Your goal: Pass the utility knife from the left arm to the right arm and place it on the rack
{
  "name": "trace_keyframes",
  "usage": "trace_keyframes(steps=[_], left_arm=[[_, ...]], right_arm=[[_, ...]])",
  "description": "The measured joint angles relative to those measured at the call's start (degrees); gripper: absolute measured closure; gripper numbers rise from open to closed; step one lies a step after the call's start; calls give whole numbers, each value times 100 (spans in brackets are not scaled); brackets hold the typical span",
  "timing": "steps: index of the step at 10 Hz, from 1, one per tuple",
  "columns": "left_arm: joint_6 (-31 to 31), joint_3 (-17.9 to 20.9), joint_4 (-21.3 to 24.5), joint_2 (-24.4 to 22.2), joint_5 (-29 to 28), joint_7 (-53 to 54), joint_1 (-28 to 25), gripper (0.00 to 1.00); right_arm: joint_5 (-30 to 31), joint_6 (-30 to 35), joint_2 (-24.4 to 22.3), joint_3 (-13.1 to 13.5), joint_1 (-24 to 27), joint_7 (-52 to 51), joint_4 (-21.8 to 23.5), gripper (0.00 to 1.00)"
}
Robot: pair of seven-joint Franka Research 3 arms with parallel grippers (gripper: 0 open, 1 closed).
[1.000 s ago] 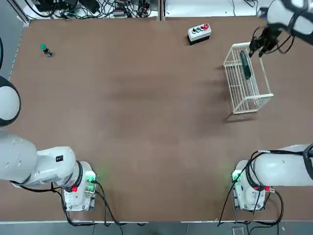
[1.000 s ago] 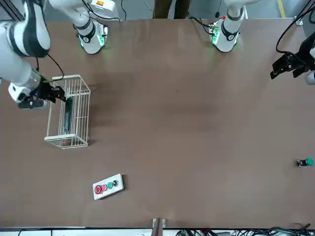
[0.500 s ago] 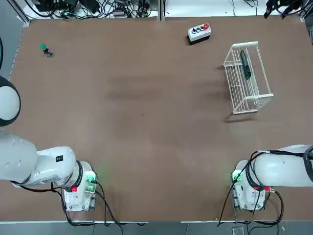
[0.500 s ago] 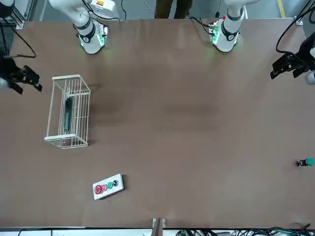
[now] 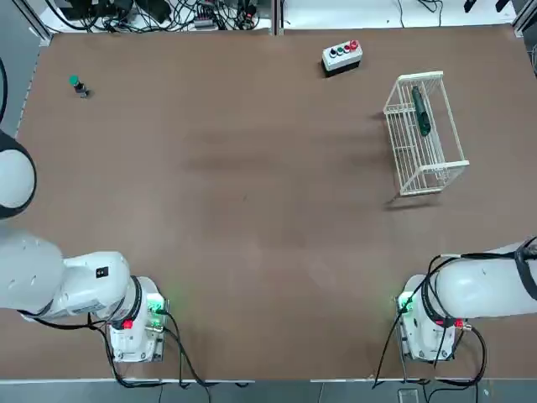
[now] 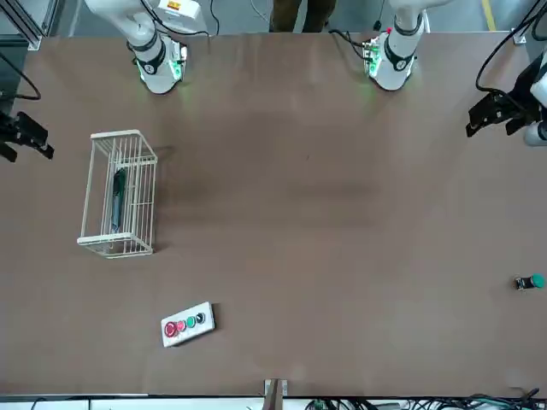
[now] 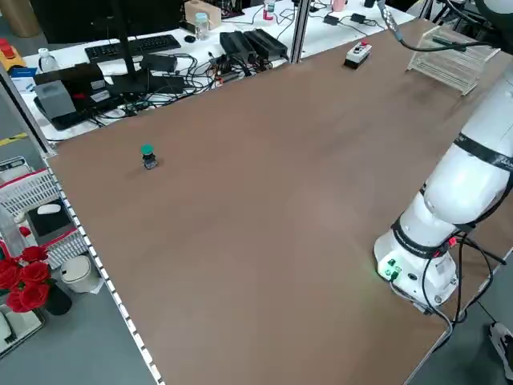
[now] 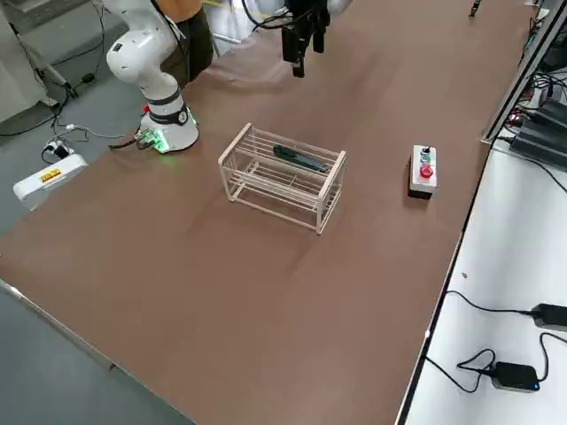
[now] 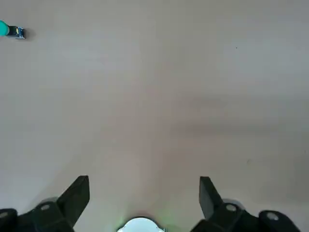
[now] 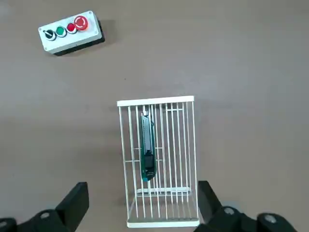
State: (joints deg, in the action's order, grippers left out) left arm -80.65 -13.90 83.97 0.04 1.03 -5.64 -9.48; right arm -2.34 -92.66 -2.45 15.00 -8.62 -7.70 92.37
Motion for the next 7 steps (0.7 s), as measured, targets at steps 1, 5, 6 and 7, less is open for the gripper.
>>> trace_keyframes(steps=[1, 5, 6, 7], left_arm=[[0, -1, -1, -3, -8, 0, -1, 0], [0, 1, -10, -3, -17, 6, -9, 0], [0, 0, -14, -4, -17, 14, -9, 0], [0, 1, -15, -5, -18, 19, -11, 0]], right_arm=[[25, 7, 21, 0, 5, 0, -18, 0], [36, 93, 24, -14, 5, 1, -31, 0], [36, 175, 24, -22, 5, 33, -37, 0], [36, 218, 24, -39, 6, 47, -41, 0]])
